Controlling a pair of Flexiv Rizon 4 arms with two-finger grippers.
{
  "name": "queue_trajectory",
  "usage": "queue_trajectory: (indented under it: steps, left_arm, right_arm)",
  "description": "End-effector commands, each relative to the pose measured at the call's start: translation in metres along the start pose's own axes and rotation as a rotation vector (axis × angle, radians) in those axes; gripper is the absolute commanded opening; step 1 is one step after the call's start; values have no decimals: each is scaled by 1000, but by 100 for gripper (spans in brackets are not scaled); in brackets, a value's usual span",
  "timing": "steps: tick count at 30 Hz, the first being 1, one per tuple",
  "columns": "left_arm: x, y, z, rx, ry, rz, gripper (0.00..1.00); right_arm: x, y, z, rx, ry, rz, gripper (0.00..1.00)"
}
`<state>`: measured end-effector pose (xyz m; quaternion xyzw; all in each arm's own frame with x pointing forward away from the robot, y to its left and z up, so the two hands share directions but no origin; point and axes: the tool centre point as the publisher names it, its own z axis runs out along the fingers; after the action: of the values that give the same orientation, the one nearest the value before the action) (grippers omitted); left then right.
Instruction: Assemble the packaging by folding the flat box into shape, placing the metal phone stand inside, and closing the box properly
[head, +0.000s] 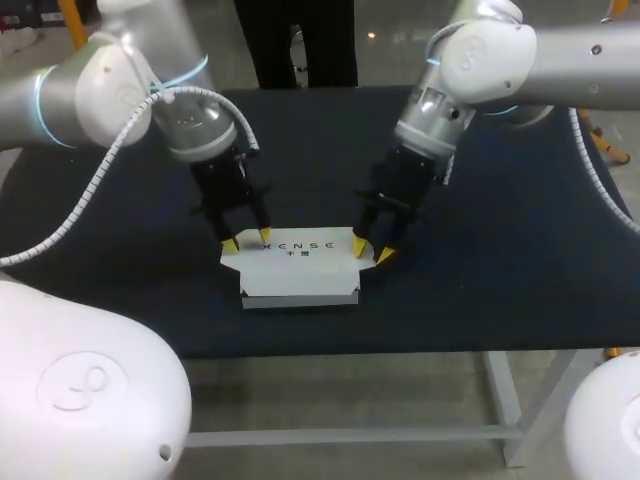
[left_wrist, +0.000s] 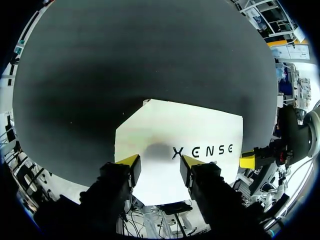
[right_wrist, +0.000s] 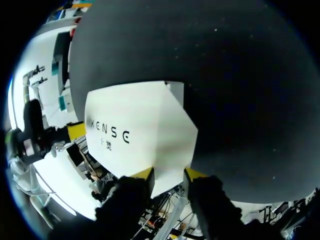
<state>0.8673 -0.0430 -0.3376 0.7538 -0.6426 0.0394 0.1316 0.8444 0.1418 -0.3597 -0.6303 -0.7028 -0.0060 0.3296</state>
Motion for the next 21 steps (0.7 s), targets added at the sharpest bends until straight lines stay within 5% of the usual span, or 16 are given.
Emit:
queue_trajectory:
  steps: [1, 21]
  left_arm:
    - [-1, 3, 2, 10, -8, -3, 53]
    - [-4, 10, 18, 14, -17, -16, 48]
  right_arm:
    - [-1, 1, -1, 1, 1, 3, 42]
    - [5, 6, 3, -34, -1, -6, 42]
